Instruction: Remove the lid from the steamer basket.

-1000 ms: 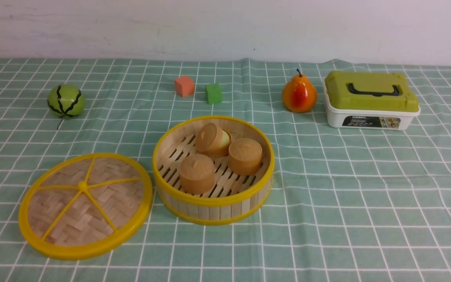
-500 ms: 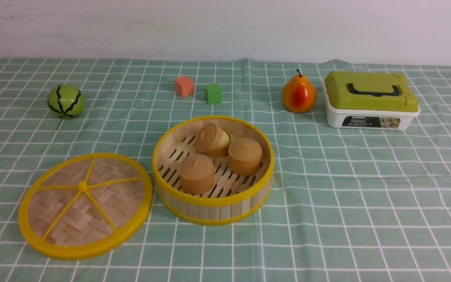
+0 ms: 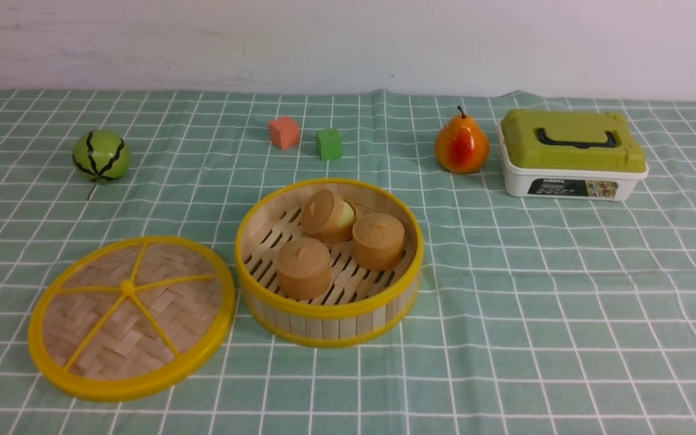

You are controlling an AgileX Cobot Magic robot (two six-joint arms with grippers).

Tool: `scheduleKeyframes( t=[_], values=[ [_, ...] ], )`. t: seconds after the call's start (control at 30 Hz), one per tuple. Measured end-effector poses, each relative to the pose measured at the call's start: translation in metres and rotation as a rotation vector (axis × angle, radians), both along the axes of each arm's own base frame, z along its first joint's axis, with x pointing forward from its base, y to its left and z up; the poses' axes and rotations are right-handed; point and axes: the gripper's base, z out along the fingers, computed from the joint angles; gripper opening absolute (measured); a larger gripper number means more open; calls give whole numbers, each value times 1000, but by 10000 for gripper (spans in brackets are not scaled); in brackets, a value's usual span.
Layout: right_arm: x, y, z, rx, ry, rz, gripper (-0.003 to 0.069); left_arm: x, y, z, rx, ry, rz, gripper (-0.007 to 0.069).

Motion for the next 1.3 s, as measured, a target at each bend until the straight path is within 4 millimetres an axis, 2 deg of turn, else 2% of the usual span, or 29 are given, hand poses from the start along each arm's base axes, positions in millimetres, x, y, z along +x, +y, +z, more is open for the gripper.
scheduleKeyframes(
  t=[1.3],
  values=[
    [0, 0, 0, 0, 0, 0, 241, 0, 0, 0, 0, 0, 0, 24]
  ],
)
